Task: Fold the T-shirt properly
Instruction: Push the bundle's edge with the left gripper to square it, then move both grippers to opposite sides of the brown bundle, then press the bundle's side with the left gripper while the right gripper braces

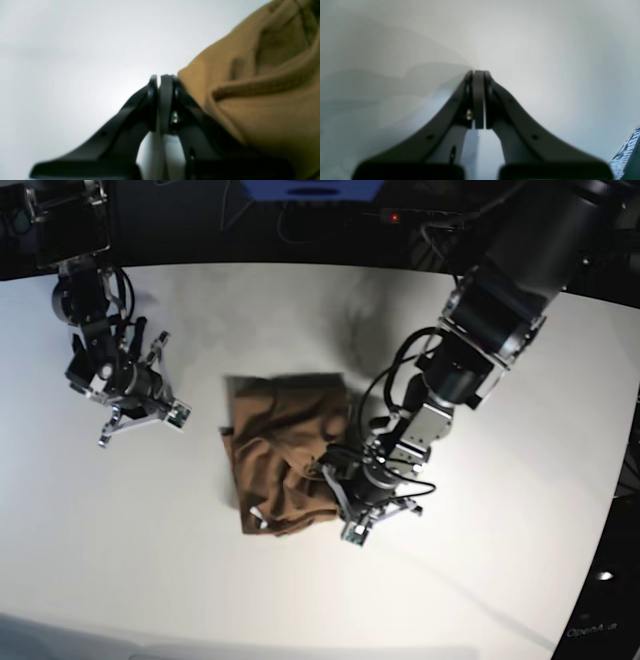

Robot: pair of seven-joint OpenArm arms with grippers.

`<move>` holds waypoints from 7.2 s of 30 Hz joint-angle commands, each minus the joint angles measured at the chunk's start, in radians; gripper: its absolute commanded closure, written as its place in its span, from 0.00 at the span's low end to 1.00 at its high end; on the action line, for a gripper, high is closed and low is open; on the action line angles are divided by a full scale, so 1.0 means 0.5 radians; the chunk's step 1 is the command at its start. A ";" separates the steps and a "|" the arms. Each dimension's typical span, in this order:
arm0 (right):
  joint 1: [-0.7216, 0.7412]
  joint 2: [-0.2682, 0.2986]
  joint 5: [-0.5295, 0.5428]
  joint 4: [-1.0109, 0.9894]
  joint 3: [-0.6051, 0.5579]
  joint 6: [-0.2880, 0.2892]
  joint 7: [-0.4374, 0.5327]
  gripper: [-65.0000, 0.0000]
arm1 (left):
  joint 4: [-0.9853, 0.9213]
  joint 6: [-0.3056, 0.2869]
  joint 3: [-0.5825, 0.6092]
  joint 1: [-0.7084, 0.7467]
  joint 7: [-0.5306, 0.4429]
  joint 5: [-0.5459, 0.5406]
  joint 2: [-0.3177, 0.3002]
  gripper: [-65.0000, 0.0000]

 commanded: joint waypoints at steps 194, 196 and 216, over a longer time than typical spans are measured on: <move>-0.138 -0.760 -0.276 -0.068 0.097 -0.011 0.426 1.00 | 0.695 -0.302 -0.576 -0.092 1.541 0.684 0.203 0.97; -0.138 -0.760 -0.276 -0.068 0.097 -0.011 0.426 1.00 | 0.603 -0.299 -0.576 -0.092 1.422 0.684 0.206 0.97; -0.144 -0.733 -0.276 -0.071 0.097 -0.011 0.426 1.00 | 0.137 -0.290 -0.594 -0.307 0.835 0.663 0.212 0.97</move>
